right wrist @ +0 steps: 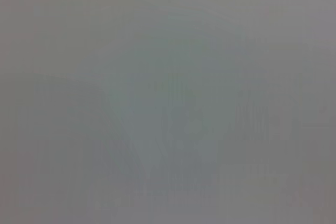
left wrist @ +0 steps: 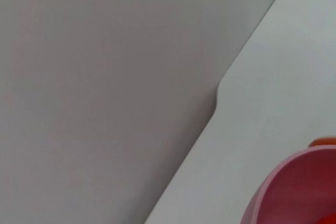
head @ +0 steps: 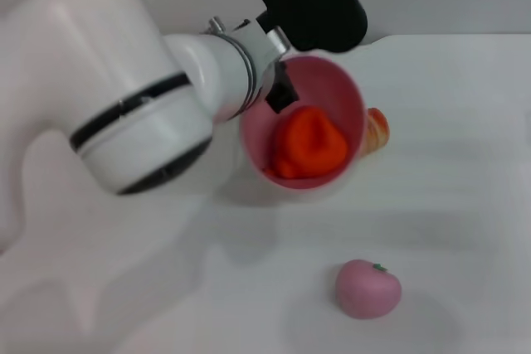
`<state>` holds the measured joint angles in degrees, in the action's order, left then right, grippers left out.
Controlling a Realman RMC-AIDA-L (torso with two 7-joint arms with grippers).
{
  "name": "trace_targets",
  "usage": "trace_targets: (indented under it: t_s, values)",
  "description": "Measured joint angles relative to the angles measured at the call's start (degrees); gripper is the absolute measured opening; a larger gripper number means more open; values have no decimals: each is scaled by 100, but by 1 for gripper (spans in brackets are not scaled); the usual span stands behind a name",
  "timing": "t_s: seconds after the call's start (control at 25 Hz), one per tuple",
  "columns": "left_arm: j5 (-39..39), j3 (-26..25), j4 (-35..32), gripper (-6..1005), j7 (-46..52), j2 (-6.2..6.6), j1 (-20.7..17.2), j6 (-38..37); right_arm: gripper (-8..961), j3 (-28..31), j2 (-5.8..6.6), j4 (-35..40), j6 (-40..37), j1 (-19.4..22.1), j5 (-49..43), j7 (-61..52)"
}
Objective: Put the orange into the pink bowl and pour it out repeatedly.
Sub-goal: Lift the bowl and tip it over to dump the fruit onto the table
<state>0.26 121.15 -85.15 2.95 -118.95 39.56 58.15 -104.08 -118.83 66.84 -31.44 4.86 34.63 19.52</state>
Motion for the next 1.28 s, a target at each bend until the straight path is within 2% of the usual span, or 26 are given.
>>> trace_targets:
  t_s: [0.04,0.08,0.2,0.24,0.28,0.32,0.4,0.56,0.84,0.88,0.92,1.2,1.28]
  values:
    - [0,0,0,42,0,0,0,0,493,6,1,-2,21,-12,0,0]
    - [561,282,-68,42,-69,4,-43,233,493,15,2,-8,46,-23,0,0]
    - [561,282,-68,43,-69,4,-43,233,493,61,9,-14,153,-58,0,-1]
    - [955,479,-144,43,-69,1,-43,457,493,77,11,-17,183,-72,0,-1]
    - [955,479,-144,43,-69,1,-43,457,493,96,14,-24,199,-88,0,-1]
    - [1807,973,-449,42,-79,-3,-102,802,494,115,16,-34,218,-105,0,-1]
    - [2241,1264,-564,42,-79,-3,-162,884,494,139,17,-48,259,-131,0,-1]
    - [3158,1786,-602,42,-26,-11,-321,843,494,164,23,-69,299,-174,0,-2]
    - [4582,2662,-233,42,-37,-13,-579,576,494,268,34,-76,331,-219,-1,-1]
    - [4582,2662,-233,42,-37,-13,-579,576,494,268,34,-76,331,-219,-1,-1]
    - [5055,2888,-138,42,-18,-13,-689,472,494,283,35,-81,350,-230,-2,-2]
    - [5832,3244,5,42,56,-14,-904,247,494,293,36,-136,376,-292,-23,-2]
    - [5832,3244,5,42,56,-14,-904,247,494,294,36,-138,380,-307,-26,-1]
